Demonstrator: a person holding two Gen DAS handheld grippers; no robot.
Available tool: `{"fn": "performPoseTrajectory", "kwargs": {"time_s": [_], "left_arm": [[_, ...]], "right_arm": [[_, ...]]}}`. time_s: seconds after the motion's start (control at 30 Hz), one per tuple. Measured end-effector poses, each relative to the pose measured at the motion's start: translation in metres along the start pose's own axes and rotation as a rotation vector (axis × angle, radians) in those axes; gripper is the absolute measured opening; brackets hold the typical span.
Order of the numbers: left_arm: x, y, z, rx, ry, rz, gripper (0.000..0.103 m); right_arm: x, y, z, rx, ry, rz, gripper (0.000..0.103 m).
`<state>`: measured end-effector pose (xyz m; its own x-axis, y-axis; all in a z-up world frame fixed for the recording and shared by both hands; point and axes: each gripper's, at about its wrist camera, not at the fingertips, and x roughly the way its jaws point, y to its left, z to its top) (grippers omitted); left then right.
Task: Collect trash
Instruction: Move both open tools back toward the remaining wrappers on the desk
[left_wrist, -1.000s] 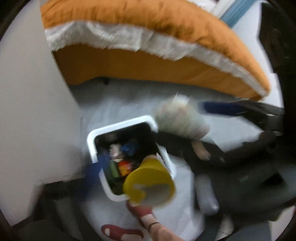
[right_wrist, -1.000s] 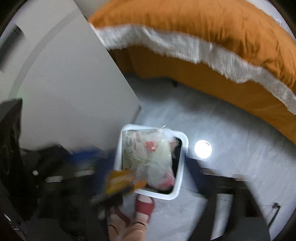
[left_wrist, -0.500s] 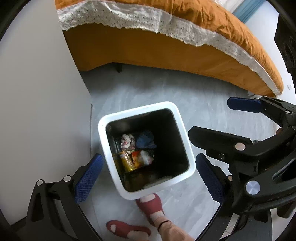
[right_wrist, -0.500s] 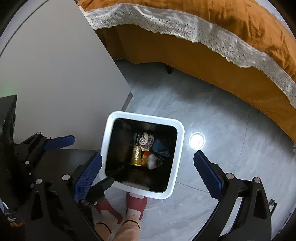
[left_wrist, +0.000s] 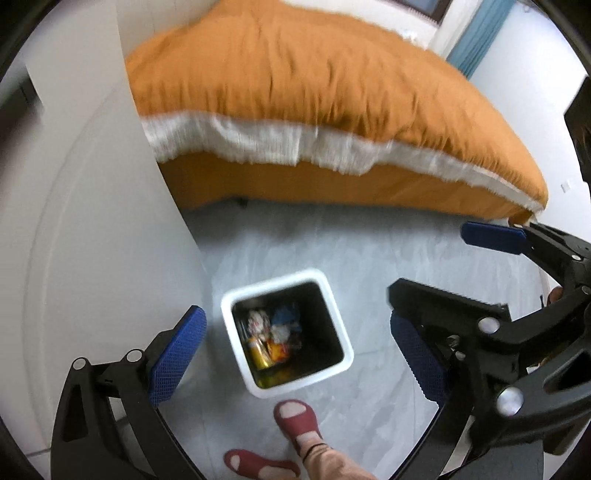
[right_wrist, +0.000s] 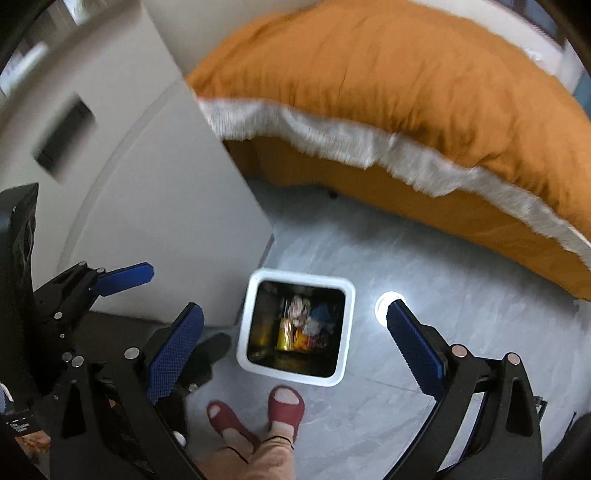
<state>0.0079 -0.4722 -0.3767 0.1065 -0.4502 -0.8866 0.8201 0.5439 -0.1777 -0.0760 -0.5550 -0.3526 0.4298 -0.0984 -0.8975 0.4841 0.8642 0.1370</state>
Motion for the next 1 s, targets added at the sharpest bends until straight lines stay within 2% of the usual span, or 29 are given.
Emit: {"fn": "performPoseTrajectory", "kwargs": {"time_s": [0.23, 0.47, 0.63, 0.77, 1.0], "left_arm": [[-0.123, -0.008, 0.029, -0.024, -0.174, 0.086, 0.098], [-0.234, 0.0, 0.038, -0.049, -0.357, 0.208, 0.098], [-0.294, 0.026, 0.022, -0.122, -0.453, 0.323, 0.098], [-0.329, 0.054, 0.001, -0.204, -0.489, 0.396, 0.098], [-0.378, 0.114, -0.047, -0.349, -0.52, 0.548, 0.098]], "right_arm": [[-0.11, 0.018, 0.023, 0.013, -0.187, -0.015, 0.099], [-0.196, 0.066, 0.048, -0.039, -0.367, 0.093, 0.099], [-0.223, 0.108, 0.063, -0.115, -0.435, 0.193, 0.099], [-0.235, 0.157, 0.069, -0.208, -0.467, 0.257, 0.099], [-0.243, 0.24, 0.071, -0.356, -0.465, 0.364, 0.099]]}}
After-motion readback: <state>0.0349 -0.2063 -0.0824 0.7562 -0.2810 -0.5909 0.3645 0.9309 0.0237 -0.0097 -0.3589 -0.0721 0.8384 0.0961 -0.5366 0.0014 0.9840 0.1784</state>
